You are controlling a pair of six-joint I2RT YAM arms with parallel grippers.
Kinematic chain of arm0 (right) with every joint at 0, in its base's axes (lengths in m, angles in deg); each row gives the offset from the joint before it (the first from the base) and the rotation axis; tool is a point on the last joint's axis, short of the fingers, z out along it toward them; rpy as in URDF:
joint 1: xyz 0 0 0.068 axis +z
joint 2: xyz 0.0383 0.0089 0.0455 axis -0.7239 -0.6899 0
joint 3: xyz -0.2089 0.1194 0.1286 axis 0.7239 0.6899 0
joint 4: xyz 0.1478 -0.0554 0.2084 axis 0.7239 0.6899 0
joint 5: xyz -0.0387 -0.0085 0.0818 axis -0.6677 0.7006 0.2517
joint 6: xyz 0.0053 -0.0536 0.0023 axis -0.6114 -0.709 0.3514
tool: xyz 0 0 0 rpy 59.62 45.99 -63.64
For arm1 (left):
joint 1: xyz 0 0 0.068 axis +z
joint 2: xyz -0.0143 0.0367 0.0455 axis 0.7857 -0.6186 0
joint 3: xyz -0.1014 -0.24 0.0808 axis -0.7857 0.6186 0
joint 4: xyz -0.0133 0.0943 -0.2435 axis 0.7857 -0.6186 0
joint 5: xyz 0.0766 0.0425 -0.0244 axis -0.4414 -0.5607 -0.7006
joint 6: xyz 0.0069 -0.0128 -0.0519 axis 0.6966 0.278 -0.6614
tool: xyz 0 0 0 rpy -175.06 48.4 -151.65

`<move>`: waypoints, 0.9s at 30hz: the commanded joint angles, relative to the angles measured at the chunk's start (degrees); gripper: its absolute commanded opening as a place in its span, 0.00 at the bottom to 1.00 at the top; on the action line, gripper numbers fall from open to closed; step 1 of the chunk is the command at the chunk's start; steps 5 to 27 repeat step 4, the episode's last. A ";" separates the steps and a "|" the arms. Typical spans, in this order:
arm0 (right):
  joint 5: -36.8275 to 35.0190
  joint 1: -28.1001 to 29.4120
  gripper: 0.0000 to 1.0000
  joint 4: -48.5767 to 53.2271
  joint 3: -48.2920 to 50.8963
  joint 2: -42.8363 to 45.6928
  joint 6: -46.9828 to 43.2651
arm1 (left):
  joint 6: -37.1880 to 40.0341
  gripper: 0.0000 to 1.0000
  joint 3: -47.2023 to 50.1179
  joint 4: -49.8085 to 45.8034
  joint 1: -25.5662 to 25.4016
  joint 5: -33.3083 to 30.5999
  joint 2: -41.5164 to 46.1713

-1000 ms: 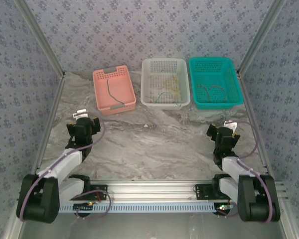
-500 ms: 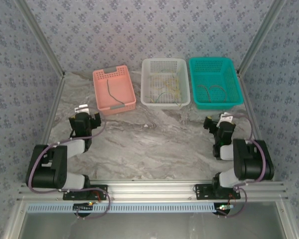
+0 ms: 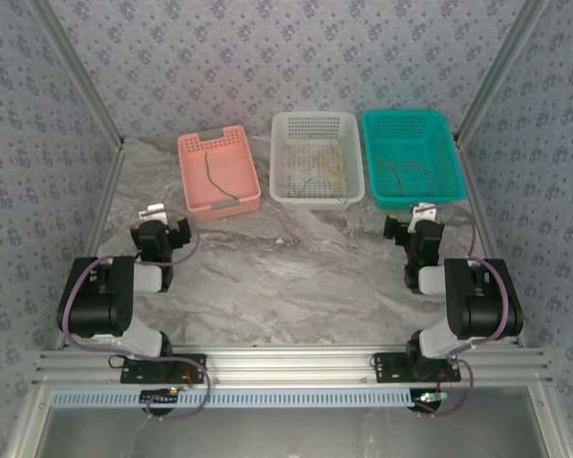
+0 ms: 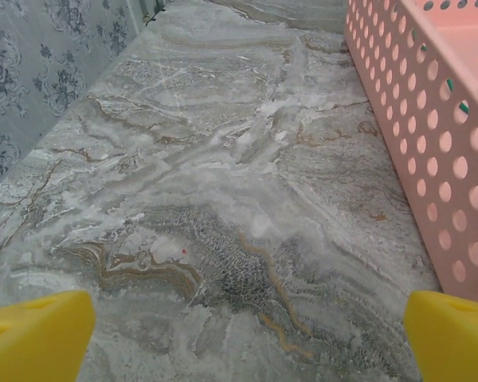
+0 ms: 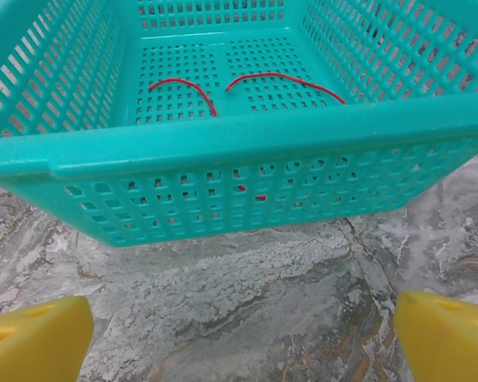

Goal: Untangle the cables
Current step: Reset both arms

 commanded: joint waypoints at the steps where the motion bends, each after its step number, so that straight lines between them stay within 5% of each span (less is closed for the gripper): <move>1: -1.36 0.38 0.99 2.02 -1.73 -0.31 -1.35 | -0.64 0.99 -1.07 1.67 0.35 1.02 0.58; 27: -1.80 0.42 0.99 2.29 -1.72 -0.15 -1.20 | -0.68 0.99 -1.19 1.27 0.36 1.02 0.66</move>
